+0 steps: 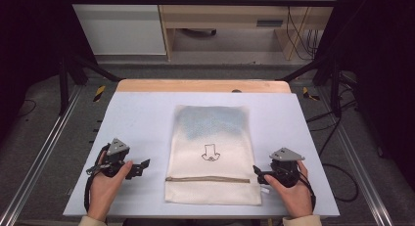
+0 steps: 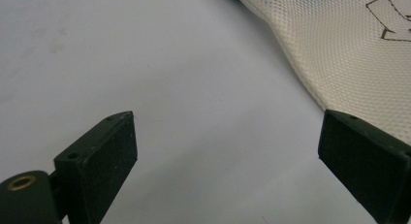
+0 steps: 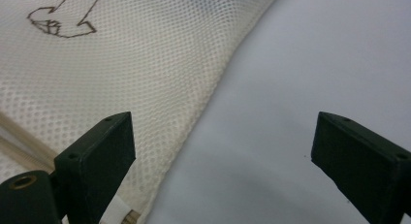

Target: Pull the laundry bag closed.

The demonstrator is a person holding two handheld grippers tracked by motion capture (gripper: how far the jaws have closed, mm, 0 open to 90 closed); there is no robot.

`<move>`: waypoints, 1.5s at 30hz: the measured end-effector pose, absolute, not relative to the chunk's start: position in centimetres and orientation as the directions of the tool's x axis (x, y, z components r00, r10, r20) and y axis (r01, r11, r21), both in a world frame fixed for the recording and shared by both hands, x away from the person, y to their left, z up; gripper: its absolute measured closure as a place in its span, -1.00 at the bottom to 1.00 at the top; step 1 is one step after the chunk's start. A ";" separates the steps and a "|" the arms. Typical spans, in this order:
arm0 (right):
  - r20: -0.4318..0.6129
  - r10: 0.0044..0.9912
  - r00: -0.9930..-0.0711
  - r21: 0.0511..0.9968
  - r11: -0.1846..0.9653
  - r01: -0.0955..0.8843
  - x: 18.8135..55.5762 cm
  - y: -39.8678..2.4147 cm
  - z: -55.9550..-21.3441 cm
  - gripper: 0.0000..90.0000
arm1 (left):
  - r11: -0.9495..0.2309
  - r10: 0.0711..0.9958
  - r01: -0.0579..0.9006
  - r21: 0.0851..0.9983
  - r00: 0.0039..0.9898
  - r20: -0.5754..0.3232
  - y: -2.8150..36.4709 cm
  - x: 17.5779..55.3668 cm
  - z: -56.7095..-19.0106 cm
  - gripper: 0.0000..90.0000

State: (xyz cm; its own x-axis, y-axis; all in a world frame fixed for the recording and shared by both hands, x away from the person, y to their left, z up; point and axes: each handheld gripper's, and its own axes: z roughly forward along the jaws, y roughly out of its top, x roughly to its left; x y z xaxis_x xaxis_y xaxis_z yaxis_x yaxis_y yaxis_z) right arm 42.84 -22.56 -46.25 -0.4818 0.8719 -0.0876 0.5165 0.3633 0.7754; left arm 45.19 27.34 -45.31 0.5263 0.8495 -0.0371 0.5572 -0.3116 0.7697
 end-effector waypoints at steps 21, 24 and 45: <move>-0.135 0.703 -0.698 0.664 0.587 0.462 43.5 -15.8 -44.0 -0.68 | -0.270 0.865 0.557 0.785 0.498 -0.056 28.0 42.8 -45.1 -0.85; -0.142 0.666 -0.732 0.634 0.629 0.450 43.8 -14.3 -43.3 -0.66 | -0.272 0.858 0.528 0.804 0.511 -0.046 28.2 43.1 -44.9 -0.85; -0.142 0.387 -0.911 0.488 0.828 0.275 44.9 -4.4 -40.9 -0.05 | -0.268 0.882 0.577 0.772 0.469 -0.044 29.1 44.0 -45.5 -0.86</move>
State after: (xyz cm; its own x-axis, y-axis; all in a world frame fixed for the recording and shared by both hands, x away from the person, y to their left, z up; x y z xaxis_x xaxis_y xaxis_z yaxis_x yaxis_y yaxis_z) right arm 44.93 -4.36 -40.89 -0.9111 0.3869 -0.1423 0.2754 0.8280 0.4884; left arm 43.98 29.14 -45.53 0.4686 0.8823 -0.0439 0.5768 -0.2679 0.7717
